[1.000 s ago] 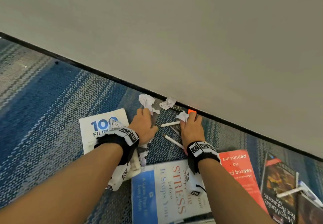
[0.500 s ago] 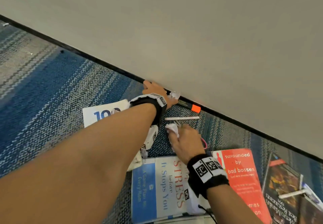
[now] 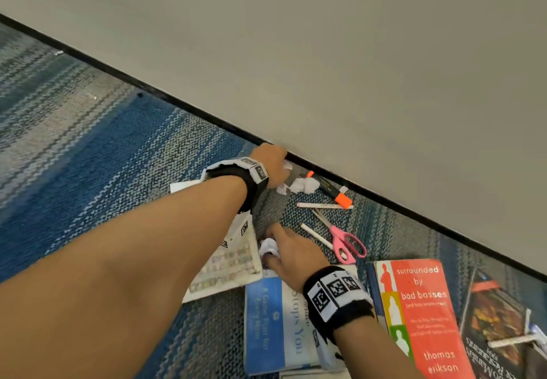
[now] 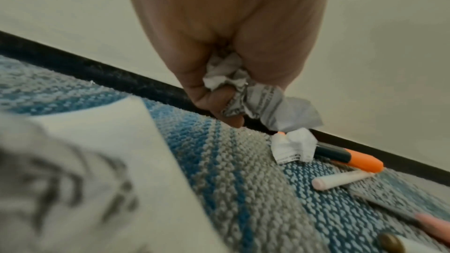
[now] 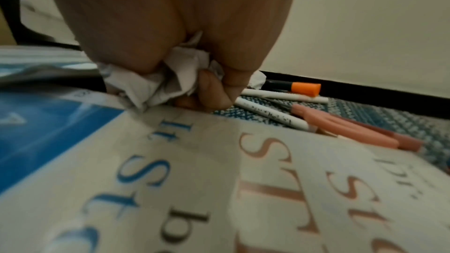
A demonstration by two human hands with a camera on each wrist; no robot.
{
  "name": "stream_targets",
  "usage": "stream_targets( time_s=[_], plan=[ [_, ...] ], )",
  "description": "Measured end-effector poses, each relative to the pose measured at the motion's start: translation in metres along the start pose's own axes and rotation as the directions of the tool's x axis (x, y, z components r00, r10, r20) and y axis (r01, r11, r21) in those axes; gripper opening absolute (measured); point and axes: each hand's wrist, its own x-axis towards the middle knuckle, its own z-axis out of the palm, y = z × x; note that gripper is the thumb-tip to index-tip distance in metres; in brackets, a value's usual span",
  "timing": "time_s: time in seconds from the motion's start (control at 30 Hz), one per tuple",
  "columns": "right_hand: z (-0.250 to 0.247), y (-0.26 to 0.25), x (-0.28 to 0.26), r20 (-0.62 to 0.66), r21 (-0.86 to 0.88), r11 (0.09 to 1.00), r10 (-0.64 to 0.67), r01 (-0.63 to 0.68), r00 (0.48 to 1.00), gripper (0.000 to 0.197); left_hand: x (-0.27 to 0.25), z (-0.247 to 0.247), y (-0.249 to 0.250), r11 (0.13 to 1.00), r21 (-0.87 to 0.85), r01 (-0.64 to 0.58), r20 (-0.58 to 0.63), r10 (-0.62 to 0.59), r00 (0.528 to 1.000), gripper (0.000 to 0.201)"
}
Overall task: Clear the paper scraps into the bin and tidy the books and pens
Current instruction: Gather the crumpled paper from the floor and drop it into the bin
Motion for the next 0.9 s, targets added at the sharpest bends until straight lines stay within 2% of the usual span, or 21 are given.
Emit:
stream_targets(
  time_s=[0.07,0.17,0.2,0.27,0.33,0.37,0.43,0.53,0.57,0.63,0.7,0.77,0.83,0.9],
  plan=[
    [-0.001,-0.005,0.0,0.019,-0.065,0.998,0.01,-0.009,1.0,0.034,-0.006,0.001,0.002,0.998,-0.008,-0.057,0.0,0.057,0.998,0.017],
    [0.0,-0.008,-0.002,0.04,-0.143,0.99,0.007,-0.001,0.999,0.03,-0.01,0.012,0.012,0.984,0.007,-0.177,0.173,0.173,0.97,0.068],
    [0.0,-0.006,-0.004,0.024,-0.101,0.995,0.023,-0.02,0.999,0.029,-0.011,0.018,0.015,0.975,0.044,-0.216,0.237,0.2,0.951,0.074],
    [-0.003,0.001,-0.013,-0.058,0.018,0.995,0.096,-0.095,0.994,0.027,-0.015,0.031,0.021,0.956,0.129,-0.263,0.314,0.212,0.926,0.065],
    [-0.008,0.017,-0.024,-0.164,0.222,0.959,0.217,-0.178,0.962,0.023,-0.018,0.041,0.023,0.939,0.201,-0.28,0.306,0.212,0.928,0.056],
    [-0.011,0.026,-0.03,-0.2,0.346,0.911,0.307,-0.226,0.93,0.02,-0.02,0.044,0.026,0.936,0.22,-0.276,0.285,0.209,0.935,0.054],
    [-0.02,0.049,-0.04,-0.19,0.536,0.784,0.475,-0.315,0.859,0.023,-0.023,0.044,0.031,0.942,0.221,-0.253,0.241,0.199,0.95,0.047],
    [-0.034,0.086,-0.046,-0.235,0.653,0.679,0.603,-0.336,0.762,0.029,-0.021,0.036,0.034,0.963,0.172,-0.206,0.174,0.176,0.969,0.034],
    [-0.042,0.094,-0.046,-0.265,0.666,0.666,0.633,-0.337,0.728,0.024,-0.02,0.034,0.032,0.97,0.16,-0.181,0.168,0.154,0.974,0.03],
    [-0.055,0.107,-0.042,-0.341,0.614,0.704,0.644,-0.356,0.685,0.016,-0.017,0.038,0.026,0.976,0.154,-0.153,0.227,0.116,0.967,0.033],
    [-0.069,0.11,-0.033,-0.363,0.512,0.773,0.591,-0.376,0.721,0.017,-0.013,0.047,0.018,0.981,0.151,-0.122,0.289,0.074,0.954,0.037],
    [-0.075,0.11,-0.019,-0.356,0.391,0.86,0.47,-0.328,0.808,0.025,-0.009,0.054,0.013,0.986,0.137,-0.094,0.289,0.052,0.956,0.032],
    [-0.077,0.114,-0.001,-0.307,0.164,0.939,0.339,-0.302,0.889,0.034,-0.008,0.06,0.012,0.986,0.146,-0.08,0.256,0.041,0.966,0.032],
    [-0.076,0.119,0.014,-0.253,-0.058,0.957,0.262,-0.285,0.931,0.039,-0.008,0.064,0.011,0.987,0.14,-0.084,0.221,0.052,0.974,0.031]
  ],
)
